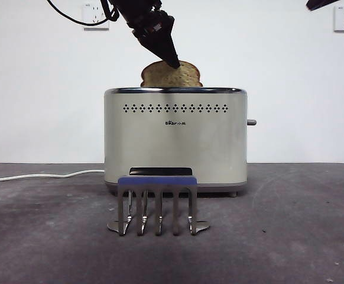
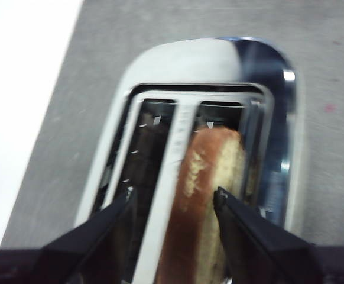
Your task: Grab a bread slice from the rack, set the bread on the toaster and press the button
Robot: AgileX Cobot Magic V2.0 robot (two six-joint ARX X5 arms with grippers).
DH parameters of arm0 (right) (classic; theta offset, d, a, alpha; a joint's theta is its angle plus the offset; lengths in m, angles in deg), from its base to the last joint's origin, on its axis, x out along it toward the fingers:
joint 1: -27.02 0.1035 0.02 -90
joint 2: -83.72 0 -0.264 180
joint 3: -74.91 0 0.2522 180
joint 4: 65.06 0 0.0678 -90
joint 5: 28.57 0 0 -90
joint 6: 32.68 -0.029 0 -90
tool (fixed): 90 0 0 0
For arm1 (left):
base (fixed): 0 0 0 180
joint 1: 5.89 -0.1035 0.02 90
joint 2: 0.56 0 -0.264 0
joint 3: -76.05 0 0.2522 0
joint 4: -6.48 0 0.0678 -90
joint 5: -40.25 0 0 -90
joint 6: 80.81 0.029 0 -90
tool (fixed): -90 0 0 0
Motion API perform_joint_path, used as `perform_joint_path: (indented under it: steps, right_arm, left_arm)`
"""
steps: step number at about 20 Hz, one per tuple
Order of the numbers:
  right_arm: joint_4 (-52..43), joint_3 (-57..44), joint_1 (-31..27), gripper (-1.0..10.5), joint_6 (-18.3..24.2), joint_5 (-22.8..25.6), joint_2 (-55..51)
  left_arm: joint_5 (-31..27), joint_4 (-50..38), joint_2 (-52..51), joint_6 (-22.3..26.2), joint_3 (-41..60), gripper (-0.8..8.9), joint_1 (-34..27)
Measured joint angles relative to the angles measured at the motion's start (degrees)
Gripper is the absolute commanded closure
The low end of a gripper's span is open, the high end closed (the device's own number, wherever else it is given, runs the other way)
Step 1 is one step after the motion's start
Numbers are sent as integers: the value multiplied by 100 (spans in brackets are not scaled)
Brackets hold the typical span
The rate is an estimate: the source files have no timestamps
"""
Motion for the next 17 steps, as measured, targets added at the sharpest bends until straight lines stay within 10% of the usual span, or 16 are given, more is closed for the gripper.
perform_joint_path:
  steps: [9, 17]
  right_arm:
    - [-2151, 0, -7, 959, -811, -59, 1180]
    - [-4081, 7, -363, 960, -2455, -1331, 2704]
  left_arm:
    - [-223, 109, -970, -1543, 0, 588, 0]
    - [-24, 728, -2251, -2887, 0, 589, 2]
